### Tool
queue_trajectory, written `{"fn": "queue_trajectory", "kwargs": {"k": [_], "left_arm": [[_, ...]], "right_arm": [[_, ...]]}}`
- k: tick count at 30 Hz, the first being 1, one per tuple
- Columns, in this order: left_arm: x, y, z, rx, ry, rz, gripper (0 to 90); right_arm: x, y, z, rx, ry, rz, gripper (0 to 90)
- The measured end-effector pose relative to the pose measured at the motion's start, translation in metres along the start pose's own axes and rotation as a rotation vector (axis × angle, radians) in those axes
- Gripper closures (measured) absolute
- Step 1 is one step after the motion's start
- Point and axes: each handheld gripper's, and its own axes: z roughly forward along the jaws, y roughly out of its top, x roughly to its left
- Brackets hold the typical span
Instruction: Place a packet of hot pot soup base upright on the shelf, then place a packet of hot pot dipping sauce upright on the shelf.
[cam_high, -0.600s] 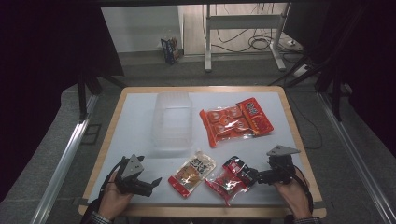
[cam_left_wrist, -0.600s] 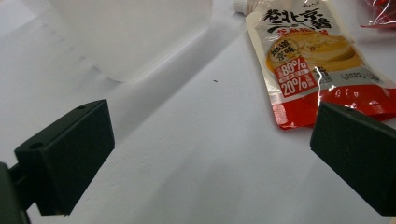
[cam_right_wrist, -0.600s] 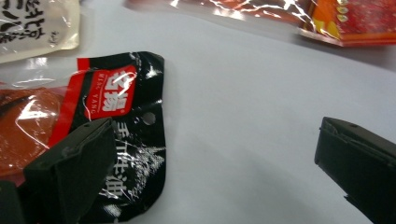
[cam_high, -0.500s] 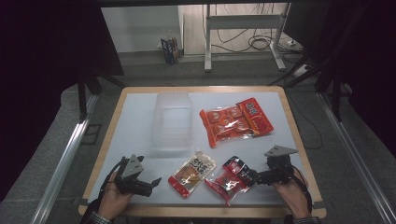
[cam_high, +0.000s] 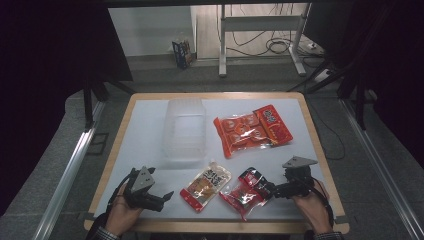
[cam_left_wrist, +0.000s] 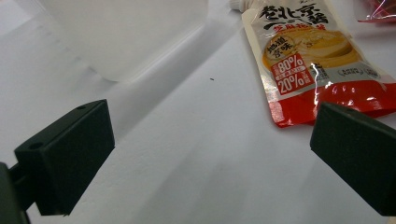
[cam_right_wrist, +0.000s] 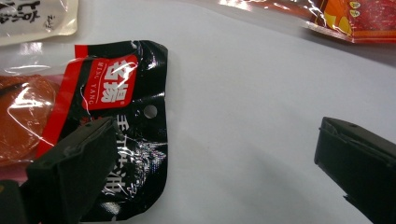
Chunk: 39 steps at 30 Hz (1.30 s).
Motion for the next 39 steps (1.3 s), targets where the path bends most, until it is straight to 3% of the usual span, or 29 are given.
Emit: {"fn": "queue_trajectory", "kwargs": {"k": [4, 19, 39], "left_arm": [[0.0, 0.0, 0.001, 0.006, 0.001, 0.006, 0.0], [-0.001, 0.0, 0.002, 0.01, -0.001, 0.012, 0.0], [-0.002, 0.0, 0.002, 0.013, -0.003, 0.018, 0.0]], "right_arm": [[-0.003, -0.001, -0.001, -0.007, 0.01, 0.033, 0.0], [-0.007, 0.002, 0.0, -0.027, 0.019, 0.042, 0.0], [-0.012, 0.015, 0.006, -0.046, -0.01, -0.015, 0.0]]}}
